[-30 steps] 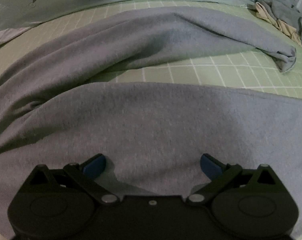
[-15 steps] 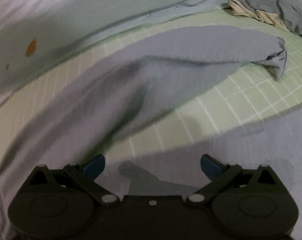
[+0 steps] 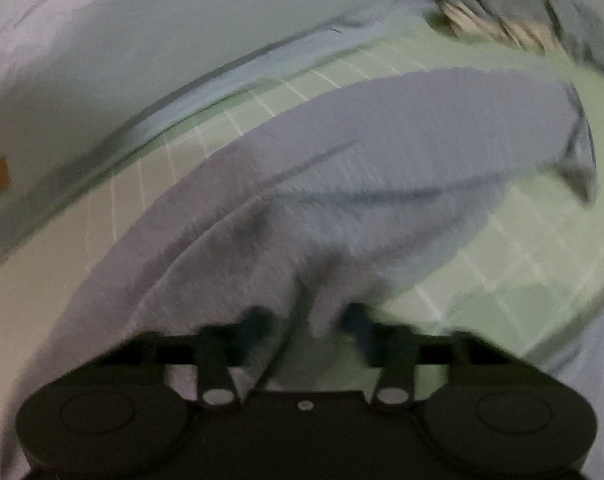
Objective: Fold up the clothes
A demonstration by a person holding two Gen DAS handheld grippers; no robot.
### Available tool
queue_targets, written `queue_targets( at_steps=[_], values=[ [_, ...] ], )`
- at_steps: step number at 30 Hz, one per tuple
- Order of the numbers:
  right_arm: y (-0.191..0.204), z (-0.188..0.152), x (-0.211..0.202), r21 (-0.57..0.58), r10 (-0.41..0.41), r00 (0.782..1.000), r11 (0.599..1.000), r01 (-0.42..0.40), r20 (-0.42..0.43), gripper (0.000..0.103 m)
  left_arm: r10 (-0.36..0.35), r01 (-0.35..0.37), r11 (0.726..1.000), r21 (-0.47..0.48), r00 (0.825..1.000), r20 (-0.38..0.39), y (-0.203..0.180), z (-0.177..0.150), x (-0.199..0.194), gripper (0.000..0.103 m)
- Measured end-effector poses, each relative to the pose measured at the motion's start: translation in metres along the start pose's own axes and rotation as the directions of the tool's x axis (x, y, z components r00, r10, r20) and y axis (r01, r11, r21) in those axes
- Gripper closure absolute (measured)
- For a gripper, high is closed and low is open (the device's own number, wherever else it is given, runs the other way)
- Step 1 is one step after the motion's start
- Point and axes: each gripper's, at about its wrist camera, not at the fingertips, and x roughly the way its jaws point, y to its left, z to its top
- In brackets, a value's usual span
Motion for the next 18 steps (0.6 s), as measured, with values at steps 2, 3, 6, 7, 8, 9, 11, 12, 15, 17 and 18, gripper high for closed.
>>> queue_targets(
  at_steps=[2, 3, 6, 7, 8, 9, 11, 12, 15, 17, 18],
  values=[
    [-0.005, -0.004, -0.002, -0.035, 0.011, 0.999, 0.999, -0.009, 0.034, 0.098, 0.013, -0.013, 0.999, 0.036, 1.0, -0.006, -0.005, -0.002, -0.001, 0.085],
    [-0.009, -0.007, -0.007, -0.04, 0.022, 0.998, 0.999, -0.02, 0.055, 0.099, 0.007, -0.007, 0.999, 0.037, 1.0, -0.004, -0.004, -0.003, -0.003, 0.091],
    [-0.024, -0.015, -0.024, -0.069, 0.018, 0.994, 0.998, -0.01, 0.111, 0.1, -0.014, 0.013, 0.999, 0.041, 1.0, 0.024, -0.003, -0.004, -0.017, 0.097],
    [-0.029, -0.02, -0.036, -0.072, 0.008, 0.991, 0.997, 0.001, 0.131, 0.1, -0.012, 0.01, 0.998, 0.059, 0.999, 0.046, -0.004, -0.006, -0.026, 0.097],
    [-0.036, -0.025, -0.05, -0.069, -0.002, 0.988, 0.998, 0.013, 0.155, 0.1, -0.011, 0.005, 0.997, 0.077, 0.998, 0.068, -0.005, -0.009, -0.035, 0.097],
    [-0.043, -0.029, -0.065, -0.06, -0.015, 0.984, 0.998, 0.026, 0.177, 0.1, -0.007, -0.004, 0.994, 0.11, 0.996, 0.094, -0.005, -0.012, -0.046, 0.097],
    [-0.061, -0.04, -0.094, -0.041, -0.046, 0.976, 0.998, 0.056, 0.213, 0.1, -0.002, -0.017, 0.987, 0.159, 0.993, 0.118, -0.005, -0.018, -0.062, 0.097],
    [-0.071, -0.048, -0.103, -0.042, -0.064, 0.974, 0.996, 0.075, 0.216, 0.1, -0.004, -0.015, 0.984, 0.176, 0.994, 0.109, -0.004, -0.024, -0.067, 0.097],
    [-0.1, -0.069, -0.106, -0.051, -0.14, 0.976, 0.987, 0.15, 0.168, 0.1, -0.001, -0.007, 0.981, 0.196, 0.999, 0.045, -0.002, -0.041, -0.069, 0.097],
    [-0.12, -0.084, -0.092, -0.014, -0.174, 0.982, 0.984, 0.176, 0.077, 0.1, 0.003, 0.009, 0.98, 0.199, 0.998, -0.057, 0.001, -0.053, -0.06, 0.096],
    [-0.124, -0.088, -0.088, 0.003, -0.174, 0.983, 0.985, 0.174, 0.063, 0.1, 0.002, 0.019, 0.979, 0.205, 0.995, -0.104, 0.001, -0.058, -0.056, 0.092]
  ],
)
